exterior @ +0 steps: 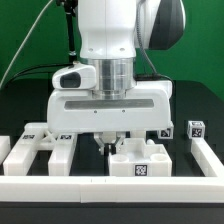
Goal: Assemble chair
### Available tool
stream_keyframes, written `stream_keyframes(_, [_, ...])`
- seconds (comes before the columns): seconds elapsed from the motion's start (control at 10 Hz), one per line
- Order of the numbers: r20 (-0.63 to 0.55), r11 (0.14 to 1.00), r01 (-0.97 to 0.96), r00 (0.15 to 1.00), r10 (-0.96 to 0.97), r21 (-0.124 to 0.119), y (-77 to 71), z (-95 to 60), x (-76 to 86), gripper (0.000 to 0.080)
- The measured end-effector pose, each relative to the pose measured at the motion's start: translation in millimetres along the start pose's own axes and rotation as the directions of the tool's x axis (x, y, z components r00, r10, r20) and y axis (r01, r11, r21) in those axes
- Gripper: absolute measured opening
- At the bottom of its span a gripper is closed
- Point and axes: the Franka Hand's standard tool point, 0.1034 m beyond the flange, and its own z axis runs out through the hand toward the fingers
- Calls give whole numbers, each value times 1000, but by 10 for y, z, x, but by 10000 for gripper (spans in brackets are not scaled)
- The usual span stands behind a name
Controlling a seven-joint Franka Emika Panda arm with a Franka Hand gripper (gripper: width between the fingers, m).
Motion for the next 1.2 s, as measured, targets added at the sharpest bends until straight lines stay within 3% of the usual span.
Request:
stream_keyframes(0.1, [-1, 1000, -6, 1000, 6, 1, -20, 0, 5, 29])
stream_keyframes(0.6, [-37, 1000, -7, 999, 7, 13, -583, 9, 372, 29])
stream_keyframes(0.7, [-48, 1000, -28, 998, 28, 8, -579, 11, 452, 29])
stream_keyframes(1.2, [15, 998, -59, 998, 59, 4, -577, 20, 465, 29])
